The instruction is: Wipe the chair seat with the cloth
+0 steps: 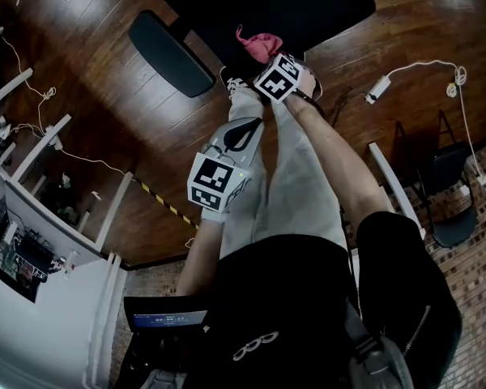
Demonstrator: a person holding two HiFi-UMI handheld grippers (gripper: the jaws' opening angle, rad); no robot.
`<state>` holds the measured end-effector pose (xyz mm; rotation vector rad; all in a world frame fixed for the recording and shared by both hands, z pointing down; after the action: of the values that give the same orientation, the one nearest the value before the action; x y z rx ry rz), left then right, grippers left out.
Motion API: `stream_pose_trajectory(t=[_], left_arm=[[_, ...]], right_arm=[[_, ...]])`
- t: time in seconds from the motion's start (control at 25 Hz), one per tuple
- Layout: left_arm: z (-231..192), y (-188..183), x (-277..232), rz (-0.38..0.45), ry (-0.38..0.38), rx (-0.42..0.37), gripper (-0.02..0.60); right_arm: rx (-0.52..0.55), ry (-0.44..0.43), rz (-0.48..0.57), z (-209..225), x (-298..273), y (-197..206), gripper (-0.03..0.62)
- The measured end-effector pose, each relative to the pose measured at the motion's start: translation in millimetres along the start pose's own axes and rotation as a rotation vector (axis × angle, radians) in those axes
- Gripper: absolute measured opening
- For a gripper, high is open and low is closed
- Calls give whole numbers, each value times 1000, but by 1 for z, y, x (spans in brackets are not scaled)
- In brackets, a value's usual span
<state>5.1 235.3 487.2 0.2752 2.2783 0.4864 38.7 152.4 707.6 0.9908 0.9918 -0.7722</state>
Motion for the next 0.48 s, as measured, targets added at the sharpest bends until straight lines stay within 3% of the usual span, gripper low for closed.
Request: stream_pose_trajectory(t=[0.28,0.36,0.48], left_arm=[[-9,6,11,-36,13,-42,-9],[-11,4,12,-43,11,-51,-9],[-11,4,11,-55,9,-60,-9]], right_arm=[[-50,-279,220,-70,-9,-45,67],[-30,-297,232,-75,-11,-47,67],[-47,-251,201,-56,-13,-28,67]])
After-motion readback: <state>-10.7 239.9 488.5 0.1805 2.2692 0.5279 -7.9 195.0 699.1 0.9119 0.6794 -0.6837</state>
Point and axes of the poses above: the fingertips, and each gripper's own axes: x backward along the fingers, z to its right, y out of its underside, the point moved 4 cm from there along x, backward along the fingers, and after that the axes turned 10 degrees about x, right-handed, at the moved point
